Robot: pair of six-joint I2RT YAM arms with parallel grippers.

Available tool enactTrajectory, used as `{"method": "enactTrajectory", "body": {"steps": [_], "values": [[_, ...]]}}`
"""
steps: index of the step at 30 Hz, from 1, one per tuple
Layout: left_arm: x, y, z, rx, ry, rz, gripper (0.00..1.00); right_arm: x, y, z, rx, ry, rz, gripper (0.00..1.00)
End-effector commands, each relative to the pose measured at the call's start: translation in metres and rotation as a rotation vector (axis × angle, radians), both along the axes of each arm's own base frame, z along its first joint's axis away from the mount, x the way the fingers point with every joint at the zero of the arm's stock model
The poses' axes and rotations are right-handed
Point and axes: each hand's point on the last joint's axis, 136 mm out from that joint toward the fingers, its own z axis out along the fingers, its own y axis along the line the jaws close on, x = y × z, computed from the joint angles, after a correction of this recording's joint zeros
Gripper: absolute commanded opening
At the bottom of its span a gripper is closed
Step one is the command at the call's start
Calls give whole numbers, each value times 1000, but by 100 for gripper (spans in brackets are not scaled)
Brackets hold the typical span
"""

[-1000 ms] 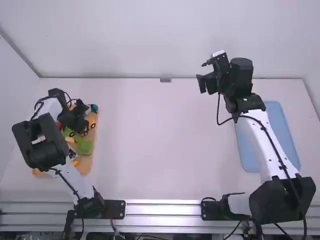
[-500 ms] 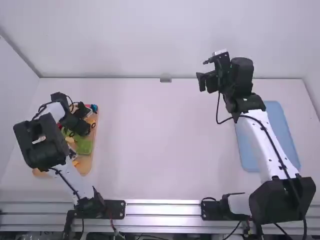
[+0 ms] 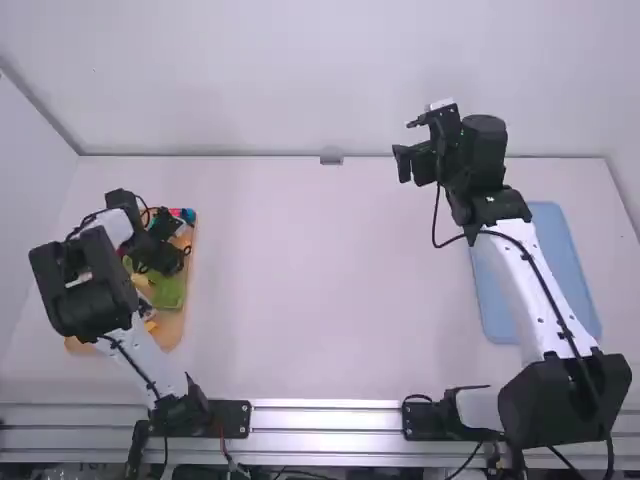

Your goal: Assemble lego blocks to make yellow taxi

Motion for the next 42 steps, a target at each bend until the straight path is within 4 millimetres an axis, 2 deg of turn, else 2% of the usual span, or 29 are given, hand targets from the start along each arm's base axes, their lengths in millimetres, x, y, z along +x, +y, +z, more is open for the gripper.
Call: {"method": "enactTrajectory", "body": {"steps": [1, 11, 15, 16, 18, 20, 23, 25, 27, 29, 31, 35, 37, 38, 41, 42], "values": [[-4, -10, -8, -35, 18, -7, 80, 3, 3, 14, 9, -27, 7, 98], [-7, -9, -19, -20, 7, -6, 79, 3, 3, 14, 10, -26, 7, 98], [-6, -9, -19, -18, 2, -5, 71, 3, 5, 14, 9, -27, 13, 98], [-2, -7, -17, -11, -12, -3, 66, 2, 9, 14, 9, -28, 21, 98], [3, -4, -15, -6, -28, 14, 62, 1, 12, 15, 8, -32, 29, 98], [11, 0, -6, -2, -46, 38, 54, 1, 18, 16, 8, -38, 41, 98], [15, 2, 6, -3, -53, 55, 54, 0, 21, 17, 9, -43, 48, 98], [19, 2, 31, -11, -64, 72, 53, 0, 24, 18, 10, -47, 54, 98], [22, -5, 44, -26, -74, 53, 50, 0, 23, 18, 9, -46, 51, 98], [27, -20, 69, -37, -110, 12, 49, 0, 22, 17, 9, -42, 51, 98], [28, -30, 79, -32, -122, -12, 48, 0, 22, 17, 9, -42, 51, 99], [33, -72, 93, -29, -137, -147, 46, -1, 22, 15, 7, -34, 51, 98], [35, -119, 94, -45, -133, -322, 43, -2, 22, 13, 5, -23, 50, 98], [34, -130, 94, -49, -129, -359, 42, -2, 22, 12, 4, -21, 48, 98], [26, -196, 89, -49, -94, -582, 40, -4, 21, 7, 0, 2, 47, 98], [24, -209, 89, -50, -92, -630, 40, -4, 21, 6, 0, 4, 47, 98]]}}
